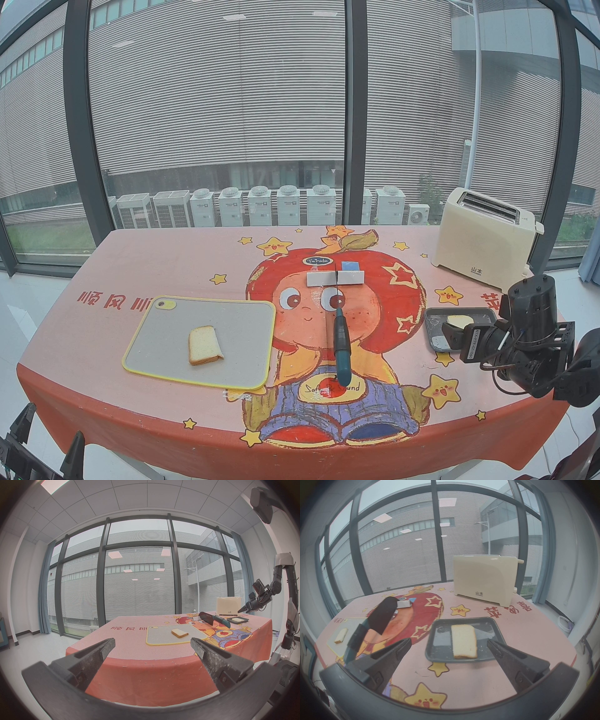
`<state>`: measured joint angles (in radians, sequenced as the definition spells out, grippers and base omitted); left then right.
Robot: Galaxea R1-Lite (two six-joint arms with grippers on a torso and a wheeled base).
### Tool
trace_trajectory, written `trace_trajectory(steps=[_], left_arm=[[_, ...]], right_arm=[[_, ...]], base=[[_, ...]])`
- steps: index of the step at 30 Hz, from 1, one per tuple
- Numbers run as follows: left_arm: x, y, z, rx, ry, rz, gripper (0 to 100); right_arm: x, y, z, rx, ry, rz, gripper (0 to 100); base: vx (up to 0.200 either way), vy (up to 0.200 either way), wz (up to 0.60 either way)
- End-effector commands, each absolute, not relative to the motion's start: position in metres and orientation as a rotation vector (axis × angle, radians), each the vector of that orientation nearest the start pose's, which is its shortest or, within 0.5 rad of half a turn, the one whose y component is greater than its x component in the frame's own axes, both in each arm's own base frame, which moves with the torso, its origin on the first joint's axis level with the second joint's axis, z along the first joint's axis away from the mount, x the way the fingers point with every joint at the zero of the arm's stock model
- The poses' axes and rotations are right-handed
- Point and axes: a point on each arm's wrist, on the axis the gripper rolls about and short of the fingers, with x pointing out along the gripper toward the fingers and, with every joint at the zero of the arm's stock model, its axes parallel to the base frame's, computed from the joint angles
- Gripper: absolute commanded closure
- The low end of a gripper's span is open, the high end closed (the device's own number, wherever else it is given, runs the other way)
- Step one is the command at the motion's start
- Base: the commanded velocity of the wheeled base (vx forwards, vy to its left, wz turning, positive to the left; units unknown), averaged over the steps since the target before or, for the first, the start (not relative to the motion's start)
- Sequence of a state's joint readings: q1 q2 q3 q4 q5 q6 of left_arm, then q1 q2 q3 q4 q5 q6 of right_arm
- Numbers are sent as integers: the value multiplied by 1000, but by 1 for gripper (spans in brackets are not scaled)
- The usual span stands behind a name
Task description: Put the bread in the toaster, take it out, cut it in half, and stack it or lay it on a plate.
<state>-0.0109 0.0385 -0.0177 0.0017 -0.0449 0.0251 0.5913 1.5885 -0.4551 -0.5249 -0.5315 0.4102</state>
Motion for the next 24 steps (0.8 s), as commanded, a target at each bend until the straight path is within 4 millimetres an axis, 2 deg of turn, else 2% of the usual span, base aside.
trace_trajectory(steps=[1, 10, 24], left_arm=[[-20, -1, 76, 24, 41, -57, 0], [-20, -1, 76, 24, 41, -57, 0], [-20, -1, 76, 24, 41, -57, 0]], right_arm=[[187, 121, 127, 84, 478, -3, 0], [176, 131, 132, 64, 462, 74, 0], [172, 136, 131, 45, 467, 107, 0]], base=[[0, 0, 0], [0, 178, 0], [0, 200, 0]])
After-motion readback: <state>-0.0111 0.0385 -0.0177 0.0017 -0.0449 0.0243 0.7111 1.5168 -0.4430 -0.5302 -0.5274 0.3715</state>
